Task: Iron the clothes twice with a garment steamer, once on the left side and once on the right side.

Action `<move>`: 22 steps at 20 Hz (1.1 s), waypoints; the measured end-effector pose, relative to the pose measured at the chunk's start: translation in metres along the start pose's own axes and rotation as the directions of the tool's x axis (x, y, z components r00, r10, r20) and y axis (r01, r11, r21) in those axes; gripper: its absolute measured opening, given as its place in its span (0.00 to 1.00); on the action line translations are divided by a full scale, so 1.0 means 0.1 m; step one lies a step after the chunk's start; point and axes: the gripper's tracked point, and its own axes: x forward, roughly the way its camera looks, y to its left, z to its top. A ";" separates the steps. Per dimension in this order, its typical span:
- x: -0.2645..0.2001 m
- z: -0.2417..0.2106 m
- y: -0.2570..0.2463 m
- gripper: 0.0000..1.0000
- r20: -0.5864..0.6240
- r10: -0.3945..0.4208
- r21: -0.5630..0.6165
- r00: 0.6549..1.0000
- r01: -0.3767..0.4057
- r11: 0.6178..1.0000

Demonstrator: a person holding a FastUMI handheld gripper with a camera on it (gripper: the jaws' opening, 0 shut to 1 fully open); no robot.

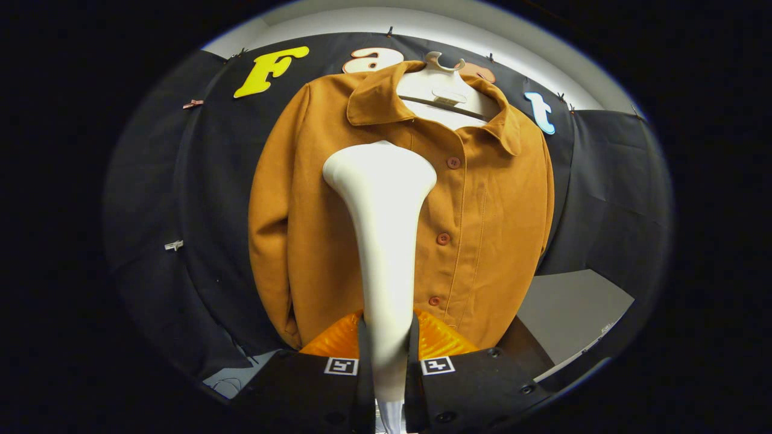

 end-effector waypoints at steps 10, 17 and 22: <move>0.11 -0.63 0.07 0.23 -0.071 -0.015 -0.048 0.997 0.012 0.999; 0.11 -1.29 0.09 0.23 -0.156 -0.019 -0.085 0.988 0.006 0.996; 0.11 -1.79 0.07 0.23 -0.222 -0.017 -0.098 0.975 -0.005 0.995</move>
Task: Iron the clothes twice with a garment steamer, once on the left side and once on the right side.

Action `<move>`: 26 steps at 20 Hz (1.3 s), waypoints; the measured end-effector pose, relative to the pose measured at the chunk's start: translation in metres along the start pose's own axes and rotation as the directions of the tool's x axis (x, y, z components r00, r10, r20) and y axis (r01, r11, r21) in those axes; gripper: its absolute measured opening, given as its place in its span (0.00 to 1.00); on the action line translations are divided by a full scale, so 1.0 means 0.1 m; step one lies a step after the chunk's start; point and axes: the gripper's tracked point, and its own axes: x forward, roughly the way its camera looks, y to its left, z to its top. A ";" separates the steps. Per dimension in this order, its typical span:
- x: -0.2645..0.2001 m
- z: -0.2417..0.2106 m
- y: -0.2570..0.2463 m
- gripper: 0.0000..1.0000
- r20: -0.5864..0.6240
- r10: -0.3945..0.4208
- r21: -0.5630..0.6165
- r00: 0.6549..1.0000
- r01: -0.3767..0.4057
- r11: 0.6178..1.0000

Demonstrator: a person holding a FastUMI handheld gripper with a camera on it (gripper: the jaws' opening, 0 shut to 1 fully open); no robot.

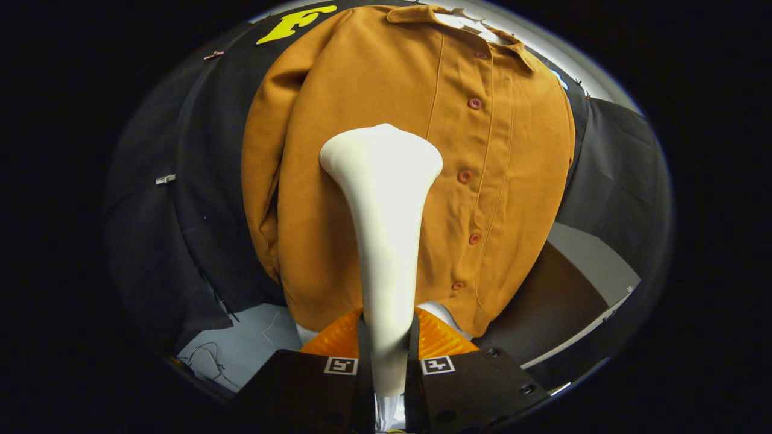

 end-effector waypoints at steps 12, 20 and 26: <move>-0.01 -0.89 -0.08 0.23 -0.180 0.026 -0.017 0.983 -0.030 0.999; -0.36 -0.72 -0.38 0.23 -0.115 0.029 0.027 0.993 -0.026 0.999; -0.82 -0.27 -0.67 0.23 -0.019 0.015 0.093 1.000 -0.013 0.996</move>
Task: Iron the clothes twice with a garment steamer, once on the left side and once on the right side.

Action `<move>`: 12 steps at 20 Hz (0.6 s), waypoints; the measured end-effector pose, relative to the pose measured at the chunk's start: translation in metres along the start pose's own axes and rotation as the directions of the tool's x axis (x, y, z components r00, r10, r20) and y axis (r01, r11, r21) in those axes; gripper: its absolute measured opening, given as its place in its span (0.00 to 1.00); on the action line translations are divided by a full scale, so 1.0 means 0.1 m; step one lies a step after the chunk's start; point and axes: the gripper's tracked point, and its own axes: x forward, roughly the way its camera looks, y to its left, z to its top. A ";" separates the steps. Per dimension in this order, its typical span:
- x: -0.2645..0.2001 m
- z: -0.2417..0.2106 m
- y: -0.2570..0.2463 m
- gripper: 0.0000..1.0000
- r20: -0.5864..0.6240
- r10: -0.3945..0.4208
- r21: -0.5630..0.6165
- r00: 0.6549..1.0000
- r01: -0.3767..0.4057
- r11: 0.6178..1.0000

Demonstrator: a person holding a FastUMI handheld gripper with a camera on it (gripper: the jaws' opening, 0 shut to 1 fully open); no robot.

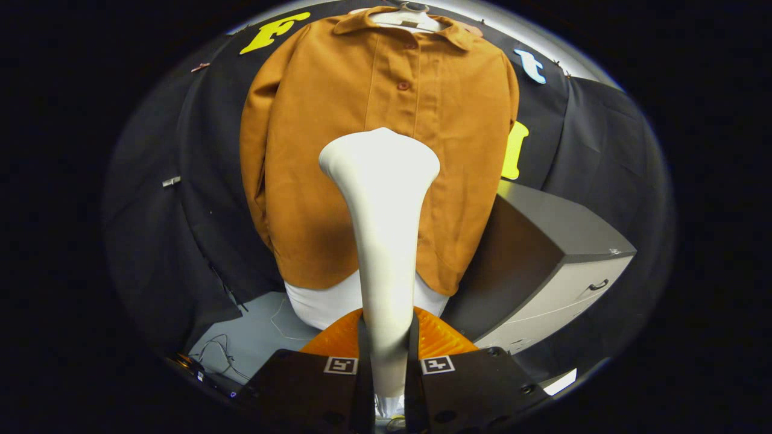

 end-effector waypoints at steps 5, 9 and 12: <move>-0.40 0.36 -0.29 0.23 0.052 -0.024 0.040 0.998 0.022 0.999; -0.66 0.64 -0.48 0.23 0.085 -0.033 0.064 0.996 0.028 0.998; -0.86 0.87 -0.61 0.23 0.100 -0.040 0.084 0.994 0.031 0.996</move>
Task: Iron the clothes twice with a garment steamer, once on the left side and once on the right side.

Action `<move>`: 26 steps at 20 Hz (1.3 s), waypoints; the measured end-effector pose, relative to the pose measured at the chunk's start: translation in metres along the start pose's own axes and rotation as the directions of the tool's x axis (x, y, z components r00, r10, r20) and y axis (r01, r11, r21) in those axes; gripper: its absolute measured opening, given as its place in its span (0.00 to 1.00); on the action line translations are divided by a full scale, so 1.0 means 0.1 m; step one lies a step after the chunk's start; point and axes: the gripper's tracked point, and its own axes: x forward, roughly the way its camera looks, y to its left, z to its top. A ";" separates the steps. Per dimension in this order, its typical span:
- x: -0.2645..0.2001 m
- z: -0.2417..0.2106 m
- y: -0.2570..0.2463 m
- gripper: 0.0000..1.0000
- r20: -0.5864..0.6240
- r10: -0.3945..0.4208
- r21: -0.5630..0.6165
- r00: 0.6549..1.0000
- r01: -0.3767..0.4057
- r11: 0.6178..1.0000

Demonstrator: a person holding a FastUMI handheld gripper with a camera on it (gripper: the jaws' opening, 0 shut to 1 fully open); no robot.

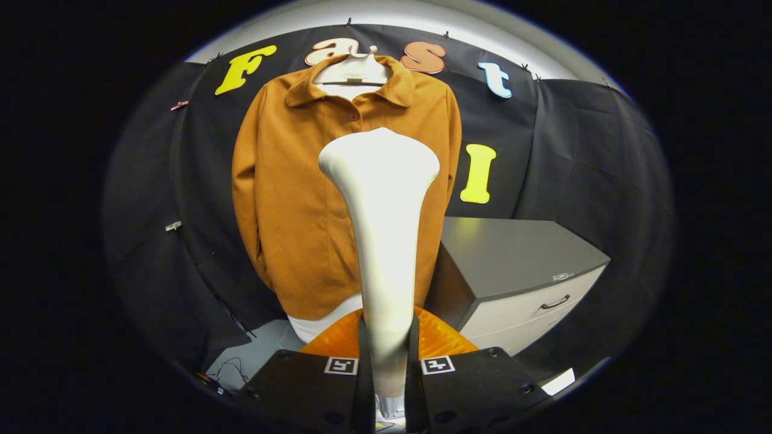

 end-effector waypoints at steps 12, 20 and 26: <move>-0.70 0.98 -0.36 0.23 0.171 0.035 0.065 0.985 -0.046 0.997; -0.86 1.11 -0.48 0.23 0.200 0.030 0.071 0.979 -0.045 0.996; -0.86 1.11 -0.54 0.23 0.199 0.027 0.077 0.980 -0.043 0.996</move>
